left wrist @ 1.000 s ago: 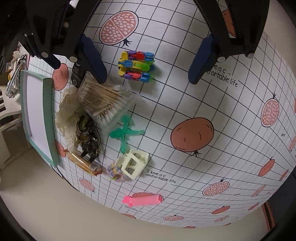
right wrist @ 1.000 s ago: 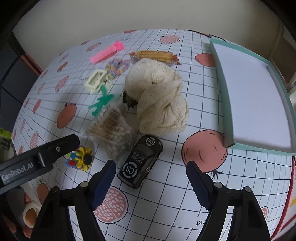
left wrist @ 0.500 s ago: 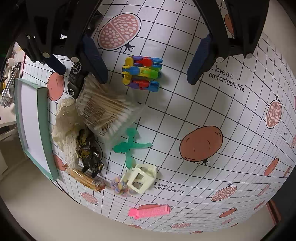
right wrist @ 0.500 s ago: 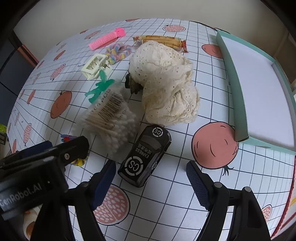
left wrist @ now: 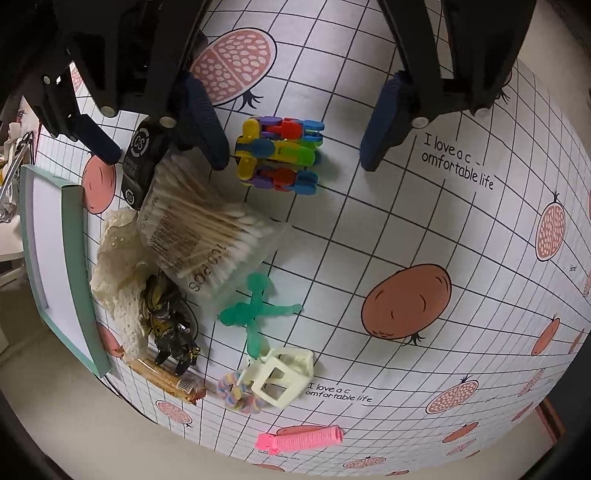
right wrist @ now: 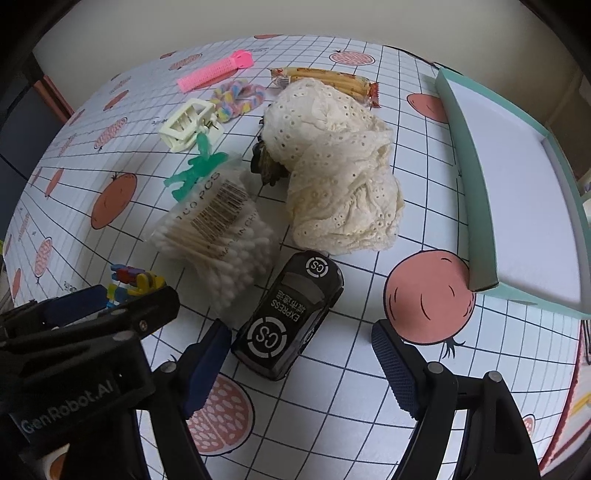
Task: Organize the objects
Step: 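Grasp the black toy car with the right gripper while the left grasps the block toy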
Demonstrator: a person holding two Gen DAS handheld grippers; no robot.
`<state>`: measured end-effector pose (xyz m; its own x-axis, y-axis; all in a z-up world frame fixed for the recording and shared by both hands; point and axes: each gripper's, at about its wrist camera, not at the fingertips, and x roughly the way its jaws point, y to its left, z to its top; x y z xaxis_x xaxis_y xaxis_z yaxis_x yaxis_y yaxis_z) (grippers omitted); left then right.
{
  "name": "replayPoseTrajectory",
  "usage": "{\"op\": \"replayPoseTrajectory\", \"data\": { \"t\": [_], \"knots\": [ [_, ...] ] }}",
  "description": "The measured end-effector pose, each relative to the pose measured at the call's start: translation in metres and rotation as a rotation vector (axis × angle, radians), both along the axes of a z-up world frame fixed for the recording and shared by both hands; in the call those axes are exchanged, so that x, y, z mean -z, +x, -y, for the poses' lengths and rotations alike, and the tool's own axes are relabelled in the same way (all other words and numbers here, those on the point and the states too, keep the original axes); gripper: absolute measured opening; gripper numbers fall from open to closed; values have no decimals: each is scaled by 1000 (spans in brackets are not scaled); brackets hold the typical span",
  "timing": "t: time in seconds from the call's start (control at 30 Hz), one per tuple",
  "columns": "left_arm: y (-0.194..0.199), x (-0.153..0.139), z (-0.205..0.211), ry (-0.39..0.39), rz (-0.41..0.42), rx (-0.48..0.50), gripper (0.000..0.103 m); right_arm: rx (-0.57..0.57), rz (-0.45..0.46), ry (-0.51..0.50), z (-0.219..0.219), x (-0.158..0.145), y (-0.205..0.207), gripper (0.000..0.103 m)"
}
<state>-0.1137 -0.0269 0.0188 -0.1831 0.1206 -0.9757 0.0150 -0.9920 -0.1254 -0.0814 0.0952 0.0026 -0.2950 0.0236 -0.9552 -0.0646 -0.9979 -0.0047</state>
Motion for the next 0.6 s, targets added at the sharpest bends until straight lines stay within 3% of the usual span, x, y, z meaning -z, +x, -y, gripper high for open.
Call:
{"op": "replayPoseTrajectory", "data": {
  "t": [0.13, 0.2, 0.3, 0.6],
  "knots": [
    [0, 2, 0, 15, 11, 5, 59, 6, -5, -2, -2, -4, 0, 62],
    [0, 2, 1, 26, 13, 4, 50, 12, -4, -9, -4, -5, 0, 52],
    [0, 2, 1, 14, 9, 9, 46, 12, -2, -20, -5, -6, 1, 41],
    [1, 1, 2, 27, 7, 13, 45, 8, 3, -37, -6, -8, 1, 39]
  ]
}}
